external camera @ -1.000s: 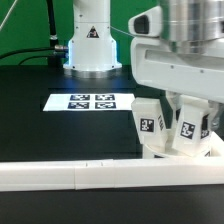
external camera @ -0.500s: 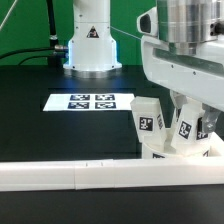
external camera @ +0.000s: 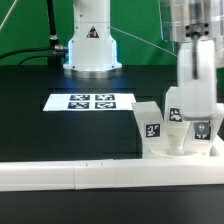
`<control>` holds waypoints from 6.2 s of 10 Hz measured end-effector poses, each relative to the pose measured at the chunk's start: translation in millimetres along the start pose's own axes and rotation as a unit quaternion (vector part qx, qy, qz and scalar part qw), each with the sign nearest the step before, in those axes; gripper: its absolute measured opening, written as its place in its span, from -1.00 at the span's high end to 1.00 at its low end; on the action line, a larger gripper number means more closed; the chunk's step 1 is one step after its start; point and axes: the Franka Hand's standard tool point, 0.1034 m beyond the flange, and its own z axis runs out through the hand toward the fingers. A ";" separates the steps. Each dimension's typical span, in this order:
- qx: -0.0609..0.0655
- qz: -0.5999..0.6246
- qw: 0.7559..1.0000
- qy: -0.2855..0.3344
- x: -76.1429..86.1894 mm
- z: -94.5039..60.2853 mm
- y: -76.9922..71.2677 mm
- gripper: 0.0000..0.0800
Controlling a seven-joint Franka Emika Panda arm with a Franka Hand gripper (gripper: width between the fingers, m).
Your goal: Assemble stool
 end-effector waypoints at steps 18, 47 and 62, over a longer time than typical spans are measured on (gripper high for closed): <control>0.024 -0.633 0.774 0.015 -24.7 -35.9 8.6 -0.62; -0.027 -0.941 0.335 0.041 23.0 -14.6 -19.5 0.16; 0.023 -0.483 0.872 0.080 52.0 -17.8 -23.2 0.14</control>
Offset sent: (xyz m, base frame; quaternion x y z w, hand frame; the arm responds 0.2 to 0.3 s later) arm 0.0000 0.0000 0.0000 0.0000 0.0000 0.1938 0.9810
